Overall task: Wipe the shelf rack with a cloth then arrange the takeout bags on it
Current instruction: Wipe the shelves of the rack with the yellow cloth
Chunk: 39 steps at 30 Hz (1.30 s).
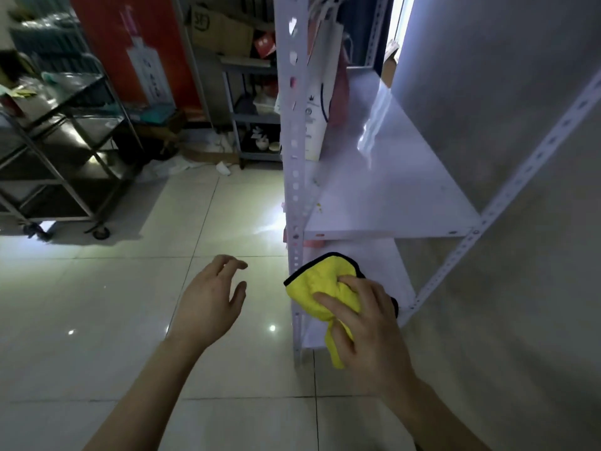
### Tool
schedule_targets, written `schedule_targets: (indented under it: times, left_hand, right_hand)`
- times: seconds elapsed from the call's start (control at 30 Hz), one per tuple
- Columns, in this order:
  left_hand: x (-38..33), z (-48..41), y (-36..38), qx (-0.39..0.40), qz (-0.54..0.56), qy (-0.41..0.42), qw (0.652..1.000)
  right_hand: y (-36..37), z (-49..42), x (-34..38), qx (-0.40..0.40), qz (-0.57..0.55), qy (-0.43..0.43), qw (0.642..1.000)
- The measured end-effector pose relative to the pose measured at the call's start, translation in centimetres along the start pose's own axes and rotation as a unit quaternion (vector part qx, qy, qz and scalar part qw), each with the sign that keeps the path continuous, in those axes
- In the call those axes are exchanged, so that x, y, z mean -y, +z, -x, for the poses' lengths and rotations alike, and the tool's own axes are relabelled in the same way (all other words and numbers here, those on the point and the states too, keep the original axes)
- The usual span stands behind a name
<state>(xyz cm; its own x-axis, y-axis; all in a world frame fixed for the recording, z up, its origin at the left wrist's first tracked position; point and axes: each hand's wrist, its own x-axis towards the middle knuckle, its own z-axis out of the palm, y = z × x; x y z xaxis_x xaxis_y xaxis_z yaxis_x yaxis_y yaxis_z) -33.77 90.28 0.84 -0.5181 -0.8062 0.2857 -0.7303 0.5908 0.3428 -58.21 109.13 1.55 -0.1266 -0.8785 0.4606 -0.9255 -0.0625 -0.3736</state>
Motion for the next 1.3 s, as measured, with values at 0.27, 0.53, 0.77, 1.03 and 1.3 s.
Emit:
schedule_targets:
  times: [0.27, 0.53, 0.77, 1.03, 1.3]
  left_hand:
    - [-8.1, -9.4, -9.2, -0.064, 0.195, 0.027, 0.978]
    - [-13.5, -15.9, -10.2, -0.165, 0.295, 0.035, 0.941]
    - [-14.7, -19.1, -6.9, -0.253, 0.296, -0.009, 0.921]
    - [-12.5, -20.5, -5.2, -0.308, 0.256, 0.02, 0.916]
    - [-12.7, -20.6, -4.6, -0.341, 0.245, 0.024, 0.908]
  right_hand:
    - [-5.2, -4.7, -2.2, -0.114, -0.003, 0.139, 0.984]
    - [-4.2, -15.4, -11.8, -0.104, 0.047, 0.213, 0.97]
    - [3.9, -19.2, -8.2, -0.005, 0.04, 0.194, 0.98]
    - [3.1, -21.0, -18.5, 0.029, 0.108, 0.148, 0.983]
    - [1.4, -22.9, -20.6, -0.002, 0.101, 0.28, 0.955]
